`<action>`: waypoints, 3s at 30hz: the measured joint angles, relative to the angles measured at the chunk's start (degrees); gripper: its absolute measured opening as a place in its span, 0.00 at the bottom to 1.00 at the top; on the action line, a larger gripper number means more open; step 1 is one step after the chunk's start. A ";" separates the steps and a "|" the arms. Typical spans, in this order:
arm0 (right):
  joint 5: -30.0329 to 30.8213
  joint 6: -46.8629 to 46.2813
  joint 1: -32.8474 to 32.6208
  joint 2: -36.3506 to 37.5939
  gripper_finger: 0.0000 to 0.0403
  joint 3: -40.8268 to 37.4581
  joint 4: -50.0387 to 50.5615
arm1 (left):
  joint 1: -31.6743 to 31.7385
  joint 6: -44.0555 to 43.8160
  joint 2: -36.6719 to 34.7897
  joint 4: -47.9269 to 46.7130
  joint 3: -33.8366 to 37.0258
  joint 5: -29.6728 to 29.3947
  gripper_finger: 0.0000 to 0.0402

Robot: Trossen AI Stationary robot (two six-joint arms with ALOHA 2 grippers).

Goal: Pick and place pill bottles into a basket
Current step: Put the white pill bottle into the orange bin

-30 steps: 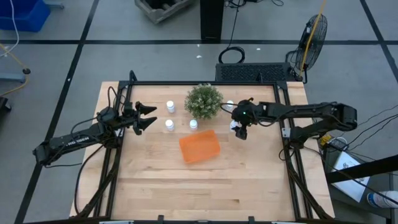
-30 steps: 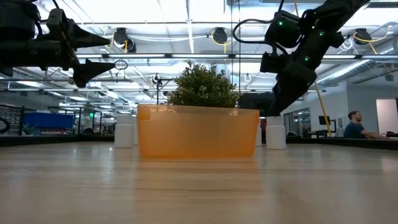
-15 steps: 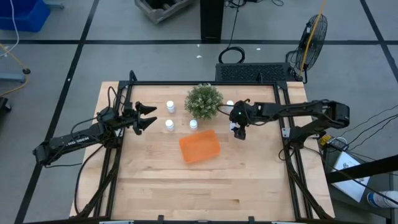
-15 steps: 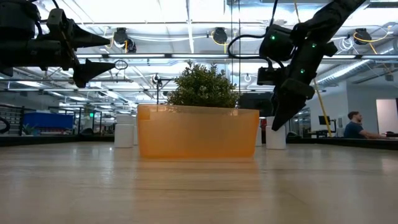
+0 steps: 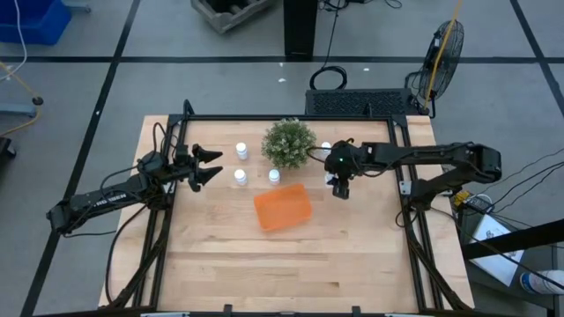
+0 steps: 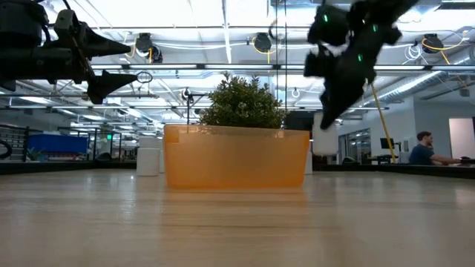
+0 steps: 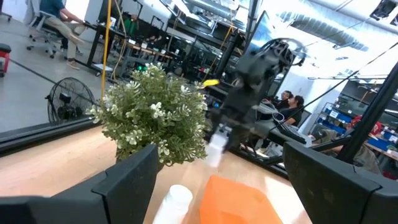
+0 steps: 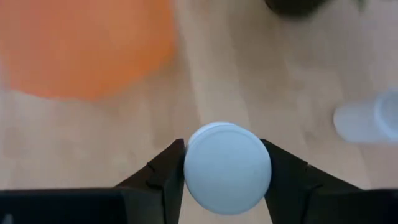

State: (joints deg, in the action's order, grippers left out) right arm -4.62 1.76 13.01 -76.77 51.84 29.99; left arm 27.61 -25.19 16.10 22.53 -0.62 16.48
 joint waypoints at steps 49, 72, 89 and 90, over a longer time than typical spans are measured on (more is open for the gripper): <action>-1.36 8.77 -17.26 -36.58 0.39 46.98 12.01 | 0.01 2.36 0.00 -0.03 0.00 -1.41 0.87; 3.84 3.41 -17.69 -29.50 0.39 32.11 7.86 | 0.00 3.51 0.00 -0.43 0.02 0.17 0.87; 4.78 0.99 -18.37 -28.92 0.39 24.81 1.28 | -0.01 3.48 0.00 -0.45 0.02 0.17 0.87; 4.78 0.84 -18.37 -28.93 0.39 24.43 0.87 | -0.01 3.48 0.02 -0.43 0.00 0.17 0.87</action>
State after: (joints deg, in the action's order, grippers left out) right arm 0.16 2.60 -5.36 -105.70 76.26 30.87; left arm 27.60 -21.71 16.12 22.11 -0.62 16.64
